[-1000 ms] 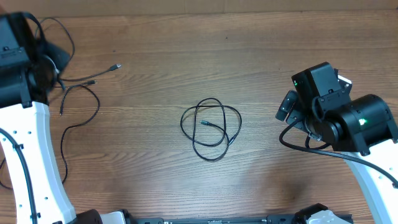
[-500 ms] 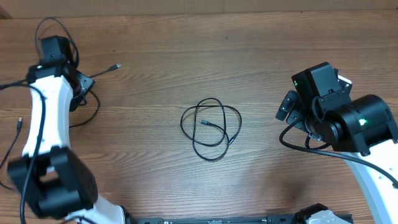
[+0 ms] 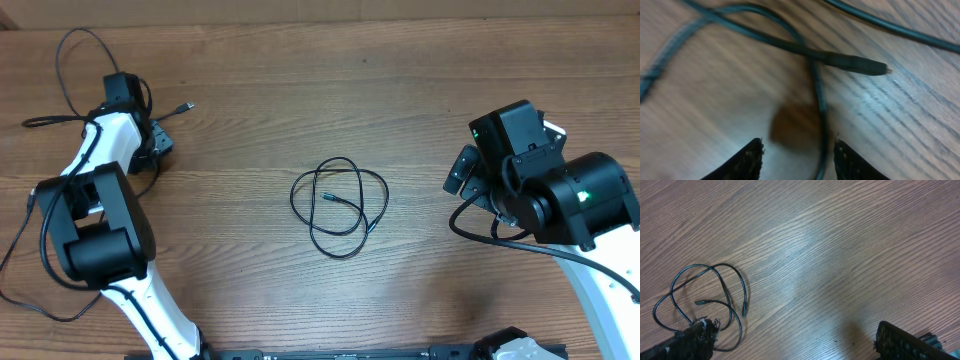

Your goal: Untangle cables

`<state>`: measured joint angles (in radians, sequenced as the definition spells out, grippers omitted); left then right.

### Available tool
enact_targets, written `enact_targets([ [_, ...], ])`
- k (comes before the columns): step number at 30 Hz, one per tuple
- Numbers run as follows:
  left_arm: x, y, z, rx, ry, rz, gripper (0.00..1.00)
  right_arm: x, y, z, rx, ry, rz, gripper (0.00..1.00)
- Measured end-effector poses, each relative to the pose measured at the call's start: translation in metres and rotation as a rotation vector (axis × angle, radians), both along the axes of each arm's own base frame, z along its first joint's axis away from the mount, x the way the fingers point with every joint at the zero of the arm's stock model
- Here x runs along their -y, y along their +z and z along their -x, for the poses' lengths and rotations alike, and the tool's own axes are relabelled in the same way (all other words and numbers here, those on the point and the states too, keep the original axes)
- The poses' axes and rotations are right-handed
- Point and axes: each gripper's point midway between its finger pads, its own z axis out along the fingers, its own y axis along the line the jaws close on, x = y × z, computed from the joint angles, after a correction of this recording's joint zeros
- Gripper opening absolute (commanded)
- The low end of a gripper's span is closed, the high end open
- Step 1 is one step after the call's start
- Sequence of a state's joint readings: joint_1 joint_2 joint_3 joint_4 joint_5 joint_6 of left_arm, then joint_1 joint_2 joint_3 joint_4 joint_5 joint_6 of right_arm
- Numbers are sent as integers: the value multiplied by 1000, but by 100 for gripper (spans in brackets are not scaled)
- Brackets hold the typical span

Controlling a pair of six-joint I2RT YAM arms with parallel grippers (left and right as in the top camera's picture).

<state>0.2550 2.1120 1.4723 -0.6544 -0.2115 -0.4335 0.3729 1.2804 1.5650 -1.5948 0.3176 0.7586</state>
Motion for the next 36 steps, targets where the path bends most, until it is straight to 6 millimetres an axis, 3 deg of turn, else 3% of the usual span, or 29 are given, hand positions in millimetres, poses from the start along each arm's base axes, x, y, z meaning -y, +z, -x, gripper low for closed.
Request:
enact_targets([
  [1,1,-5,-2,2,-5,8,4,0,0,0,0,0,0,100],
  [7,8,-6,-6,6,-27,21,5,0,0,0,0,0,0,100],
  [15,2,1,28,-69,83,79,4,0,0,0,0,0,0,100],
  [18,-11,30,37,-29,129,76,4,0,0,0,1,0,0,100],
  [21,-34,92,45,112,204,43,4,0,0,0,0,0,0,100],
  [23,-51,131,66,183,299,29,4,0,0,0,0,0,1,100],
  [26,-78,157,102,218,462,11,4,0,0,0,0,0,0,100],
  [29,-106,157,140,188,627,1,4,0,0,0,1,0,-1,100],
  [34,-140,145,179,170,813,-9,5,0,0,0,0,1,0,100],
  [36,-146,138,191,160,880,0,38,0,0,0,0,0,0,100],
])
